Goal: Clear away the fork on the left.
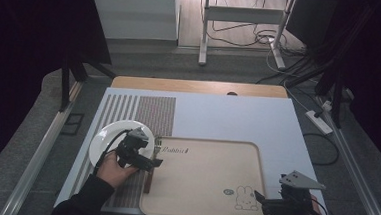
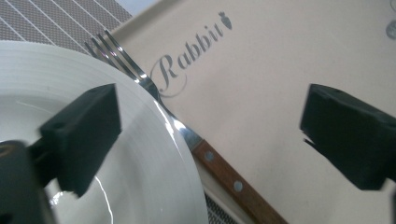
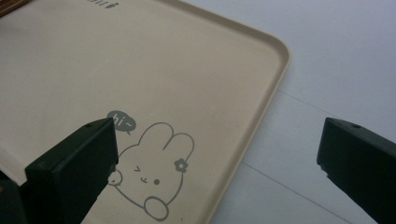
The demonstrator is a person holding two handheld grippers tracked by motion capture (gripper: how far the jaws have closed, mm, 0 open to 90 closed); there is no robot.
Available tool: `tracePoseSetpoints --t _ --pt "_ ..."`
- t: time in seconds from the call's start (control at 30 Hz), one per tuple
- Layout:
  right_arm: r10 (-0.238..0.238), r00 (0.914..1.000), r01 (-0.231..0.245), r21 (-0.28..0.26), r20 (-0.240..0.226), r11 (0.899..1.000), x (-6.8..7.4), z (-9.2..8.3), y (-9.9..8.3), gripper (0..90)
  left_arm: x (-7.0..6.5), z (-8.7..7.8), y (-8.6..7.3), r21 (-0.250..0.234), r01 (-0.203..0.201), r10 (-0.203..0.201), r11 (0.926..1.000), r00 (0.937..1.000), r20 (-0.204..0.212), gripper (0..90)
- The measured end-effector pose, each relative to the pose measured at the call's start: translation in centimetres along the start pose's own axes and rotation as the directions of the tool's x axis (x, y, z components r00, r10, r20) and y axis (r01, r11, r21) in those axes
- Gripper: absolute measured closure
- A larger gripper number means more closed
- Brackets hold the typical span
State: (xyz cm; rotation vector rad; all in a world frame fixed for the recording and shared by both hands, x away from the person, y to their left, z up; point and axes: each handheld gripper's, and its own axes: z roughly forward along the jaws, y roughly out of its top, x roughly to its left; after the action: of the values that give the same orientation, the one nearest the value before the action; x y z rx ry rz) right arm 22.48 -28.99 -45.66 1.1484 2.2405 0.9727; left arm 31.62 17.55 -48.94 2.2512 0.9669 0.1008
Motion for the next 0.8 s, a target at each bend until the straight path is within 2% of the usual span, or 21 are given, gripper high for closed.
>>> tracePoseSetpoints --t 0.27,0.43,0.8 --pt "-0.001 1.0 0.001 0.001 -0.002 1.0 0.0 0.0 0.0 0.0 0.7 -0.6 -0.6 -0.029 0.022 -0.022 0.9993 0.9998 0.0 0.0" --pt "-0.002 1.0 0.002 0.001 -0.005 1.0 0.0 0.0 0.0 0.0 1.0 -1.2 -1.3 -0.046 0.024 -0.026 0.9986 0.9994 -0.024 0.0" --pt "-0.005 1.0 0.005 0.002 -0.007 1.0 0.0 0.0 0.0 0.0 1.1 -2.8 -3.0 -0.104 0.046 -0.05 0.9935 0.9983 -0.029 0.0"
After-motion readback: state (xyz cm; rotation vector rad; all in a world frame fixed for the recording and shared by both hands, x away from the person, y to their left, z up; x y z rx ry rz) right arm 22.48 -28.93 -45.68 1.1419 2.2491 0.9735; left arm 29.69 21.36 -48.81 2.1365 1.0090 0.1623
